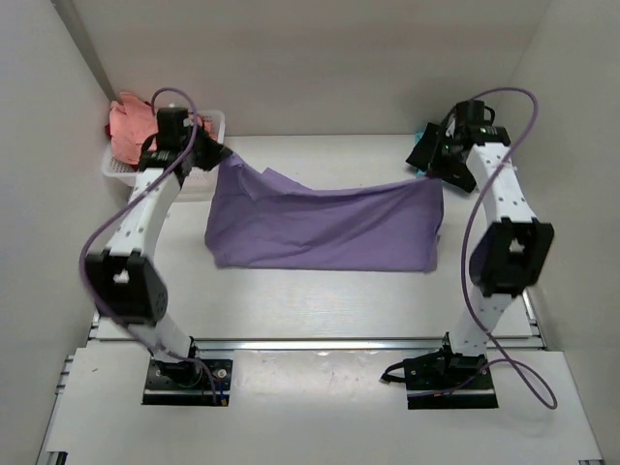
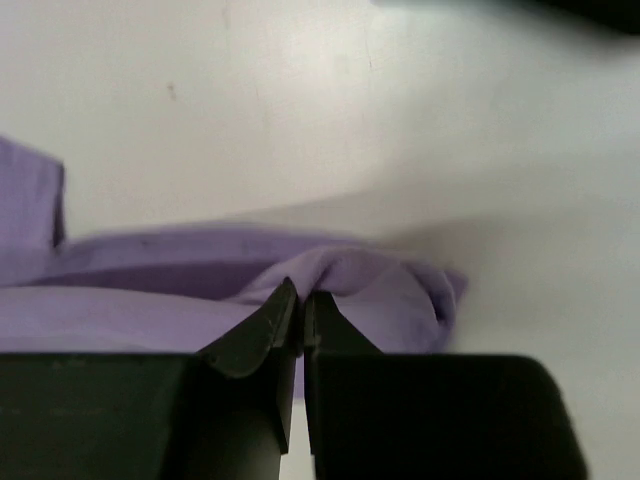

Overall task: Fold and stack the t-shirts
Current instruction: Flatten out the tshirt

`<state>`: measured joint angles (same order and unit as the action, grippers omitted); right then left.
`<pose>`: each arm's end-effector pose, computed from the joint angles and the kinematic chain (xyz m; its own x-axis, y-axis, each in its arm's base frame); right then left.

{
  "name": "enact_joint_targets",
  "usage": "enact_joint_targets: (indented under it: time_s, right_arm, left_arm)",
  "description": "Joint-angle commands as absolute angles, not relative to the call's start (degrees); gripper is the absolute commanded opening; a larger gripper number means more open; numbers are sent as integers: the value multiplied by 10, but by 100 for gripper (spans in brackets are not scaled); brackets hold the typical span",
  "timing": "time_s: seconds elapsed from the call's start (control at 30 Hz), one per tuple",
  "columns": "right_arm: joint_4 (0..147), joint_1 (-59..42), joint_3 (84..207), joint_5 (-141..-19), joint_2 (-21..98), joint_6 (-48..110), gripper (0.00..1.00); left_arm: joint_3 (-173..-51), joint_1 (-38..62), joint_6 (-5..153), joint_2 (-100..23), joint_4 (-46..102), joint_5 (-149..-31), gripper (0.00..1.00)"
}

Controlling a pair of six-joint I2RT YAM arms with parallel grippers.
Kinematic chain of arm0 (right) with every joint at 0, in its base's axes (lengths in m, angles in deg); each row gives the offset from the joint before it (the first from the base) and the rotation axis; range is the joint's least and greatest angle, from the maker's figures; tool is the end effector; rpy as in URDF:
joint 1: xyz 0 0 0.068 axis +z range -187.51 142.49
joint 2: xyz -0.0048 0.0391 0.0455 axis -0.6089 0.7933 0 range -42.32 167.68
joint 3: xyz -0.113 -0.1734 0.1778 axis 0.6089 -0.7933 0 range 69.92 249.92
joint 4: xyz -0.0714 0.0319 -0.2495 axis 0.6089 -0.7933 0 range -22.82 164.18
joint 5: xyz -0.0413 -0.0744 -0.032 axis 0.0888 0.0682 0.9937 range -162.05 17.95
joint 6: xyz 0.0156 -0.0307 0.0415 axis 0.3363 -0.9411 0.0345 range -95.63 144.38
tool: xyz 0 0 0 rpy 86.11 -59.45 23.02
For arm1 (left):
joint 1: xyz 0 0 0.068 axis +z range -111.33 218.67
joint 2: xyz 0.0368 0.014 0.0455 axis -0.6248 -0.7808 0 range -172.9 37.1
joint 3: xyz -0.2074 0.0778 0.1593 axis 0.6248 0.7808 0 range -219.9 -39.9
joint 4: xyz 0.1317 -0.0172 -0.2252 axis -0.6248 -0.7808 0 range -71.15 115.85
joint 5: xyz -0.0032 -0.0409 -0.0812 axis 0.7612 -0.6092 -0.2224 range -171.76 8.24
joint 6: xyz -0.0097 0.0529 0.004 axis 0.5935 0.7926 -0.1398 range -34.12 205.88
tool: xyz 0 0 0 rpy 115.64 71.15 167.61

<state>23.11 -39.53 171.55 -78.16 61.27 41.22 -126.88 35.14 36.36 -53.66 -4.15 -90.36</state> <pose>0.3947 -0.0101 0.3343 -0.7726 0.3156 -0.5508 0.2038 0.9450 0.2556 0.3617 -0.0277 0.3605 -0.5010 -0.7225 -0.4764 -0.3021 0.6619 -0.6861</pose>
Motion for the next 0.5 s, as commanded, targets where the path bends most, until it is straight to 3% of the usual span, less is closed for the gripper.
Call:
enact_joint_targets:
  time_s: [0.0, 0.07, 0.13, 0.17, 0.3, 0.47]
  right_arm:
    - [208, -387, 1978, -742, 700, 372, 0]
    - [209, -386, 2127, -724, 713, 375, 0]
    - [245, -380, 2169, -700, 690, 373, 0]
    - [264, -379, 2151, -679, 665, 370, 1]
    - [260, -378, 2076, -681, 595, 376, 0]
    - [267, -378, 1876, -702, 500, 372, 0]
  left_arm:
    - [-1517, 362, 383, -654, -38, -932, 0]
    - [-1847, 362, 409, -751, -113, -917, 0]
    - [-1985, 387, 367, -800, -132, -915, 0]
    - [-1944, 401, 357, -786, -121, -938, 0]
    - [-1571, 401, 371, -557, 54, -922, 0]
    - [-1475, 348, 451, -438, -32, -862, 0]
